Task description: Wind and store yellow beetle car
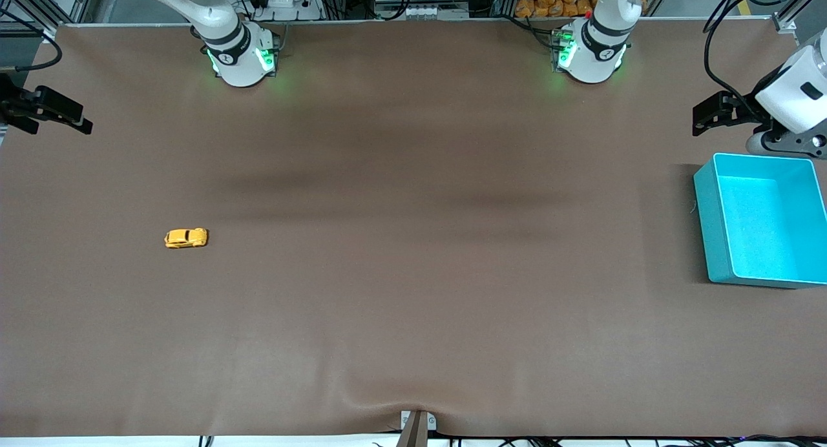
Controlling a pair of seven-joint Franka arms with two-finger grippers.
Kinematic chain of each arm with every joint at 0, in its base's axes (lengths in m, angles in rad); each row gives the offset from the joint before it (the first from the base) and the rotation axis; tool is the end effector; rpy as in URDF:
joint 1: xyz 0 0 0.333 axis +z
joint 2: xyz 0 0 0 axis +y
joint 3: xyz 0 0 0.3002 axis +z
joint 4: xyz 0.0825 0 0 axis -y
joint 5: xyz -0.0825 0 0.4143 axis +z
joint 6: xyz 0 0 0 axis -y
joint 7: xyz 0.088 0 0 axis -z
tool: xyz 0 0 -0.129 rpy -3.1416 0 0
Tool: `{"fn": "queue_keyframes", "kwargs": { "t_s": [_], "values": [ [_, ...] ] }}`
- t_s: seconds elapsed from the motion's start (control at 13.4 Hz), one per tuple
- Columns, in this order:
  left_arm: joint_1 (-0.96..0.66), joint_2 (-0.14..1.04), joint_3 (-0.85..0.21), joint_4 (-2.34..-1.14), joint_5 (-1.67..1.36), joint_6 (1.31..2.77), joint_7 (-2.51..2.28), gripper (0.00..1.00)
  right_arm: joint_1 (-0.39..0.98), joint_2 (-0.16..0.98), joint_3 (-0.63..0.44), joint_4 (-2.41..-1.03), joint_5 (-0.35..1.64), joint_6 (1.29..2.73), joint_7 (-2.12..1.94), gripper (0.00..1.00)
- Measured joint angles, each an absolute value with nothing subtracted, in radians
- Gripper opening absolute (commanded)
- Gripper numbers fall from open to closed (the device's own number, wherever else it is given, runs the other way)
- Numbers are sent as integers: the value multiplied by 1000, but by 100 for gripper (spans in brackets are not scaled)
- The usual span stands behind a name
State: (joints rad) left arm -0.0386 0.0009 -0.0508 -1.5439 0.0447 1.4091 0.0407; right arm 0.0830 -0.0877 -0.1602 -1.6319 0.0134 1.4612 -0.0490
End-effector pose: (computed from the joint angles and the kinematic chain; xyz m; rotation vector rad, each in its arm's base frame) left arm 0.5628 -0.0441 0.5868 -3.0807 0.1942 0.2080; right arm 0.5434 -0.0435 0.5963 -3.1062 0.0405 0.1278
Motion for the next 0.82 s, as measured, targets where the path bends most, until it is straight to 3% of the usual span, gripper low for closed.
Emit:
{"fn": "queue_keyframes", "kwargs": {
  "t_s": [0.82],
  "values": [
    [-41,1,-56,-1544,45,1402,41,100,105,-86,-155,-1631,-9,1518,-49,100]
  ]
}}
